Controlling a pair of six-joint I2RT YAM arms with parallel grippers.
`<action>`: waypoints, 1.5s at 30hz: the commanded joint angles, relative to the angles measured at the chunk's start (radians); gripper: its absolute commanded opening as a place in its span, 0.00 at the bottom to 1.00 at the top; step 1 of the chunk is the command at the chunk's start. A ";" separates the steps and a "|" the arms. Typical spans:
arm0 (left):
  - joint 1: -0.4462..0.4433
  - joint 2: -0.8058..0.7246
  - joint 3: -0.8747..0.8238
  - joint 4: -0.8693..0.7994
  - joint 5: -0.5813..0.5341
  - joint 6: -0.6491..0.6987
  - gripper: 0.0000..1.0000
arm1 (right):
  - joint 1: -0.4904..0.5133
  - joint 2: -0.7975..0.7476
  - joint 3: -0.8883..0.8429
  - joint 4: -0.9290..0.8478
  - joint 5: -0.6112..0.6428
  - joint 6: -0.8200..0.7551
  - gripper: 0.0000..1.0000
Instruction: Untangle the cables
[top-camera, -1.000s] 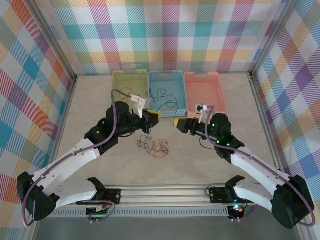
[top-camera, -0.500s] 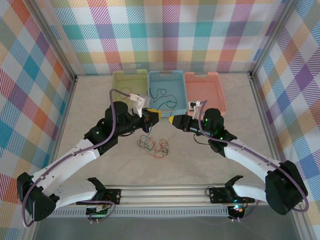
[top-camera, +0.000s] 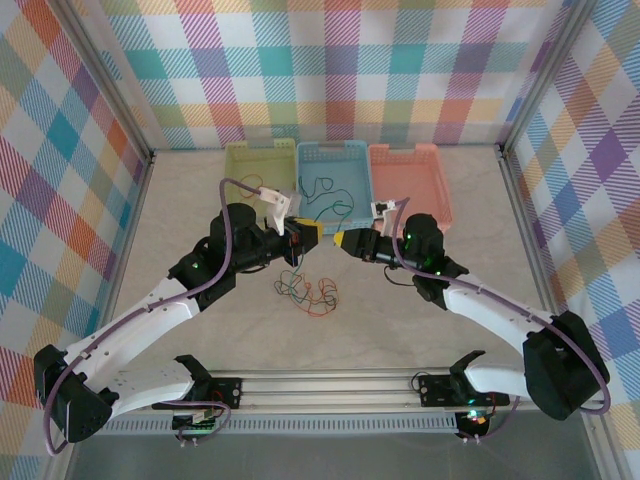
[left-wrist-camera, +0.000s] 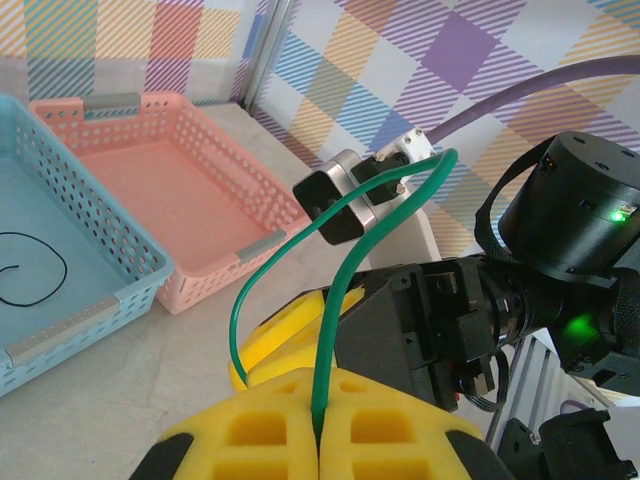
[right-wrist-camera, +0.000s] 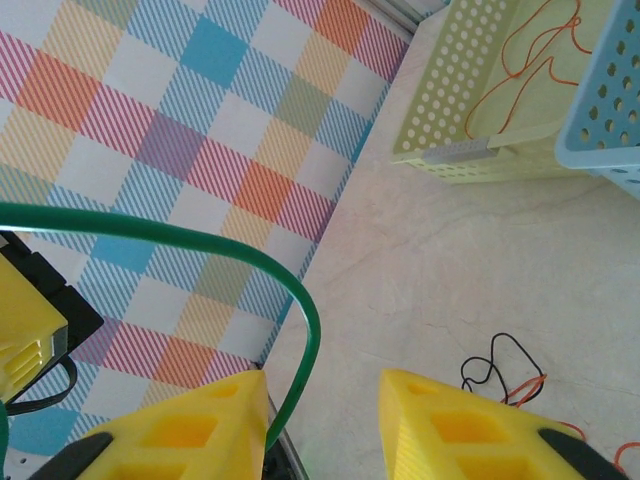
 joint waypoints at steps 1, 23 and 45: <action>0.006 -0.019 -0.006 0.045 0.017 0.011 0.00 | 0.011 0.006 0.041 0.045 -0.039 0.002 0.34; 0.005 -0.081 0.039 -0.051 0.057 -0.067 0.00 | 0.001 -0.089 0.040 -0.262 0.281 -0.481 0.00; 0.006 -0.080 0.110 -0.249 0.031 -0.105 0.00 | -0.091 -0.326 -0.070 -0.393 0.708 -0.642 0.55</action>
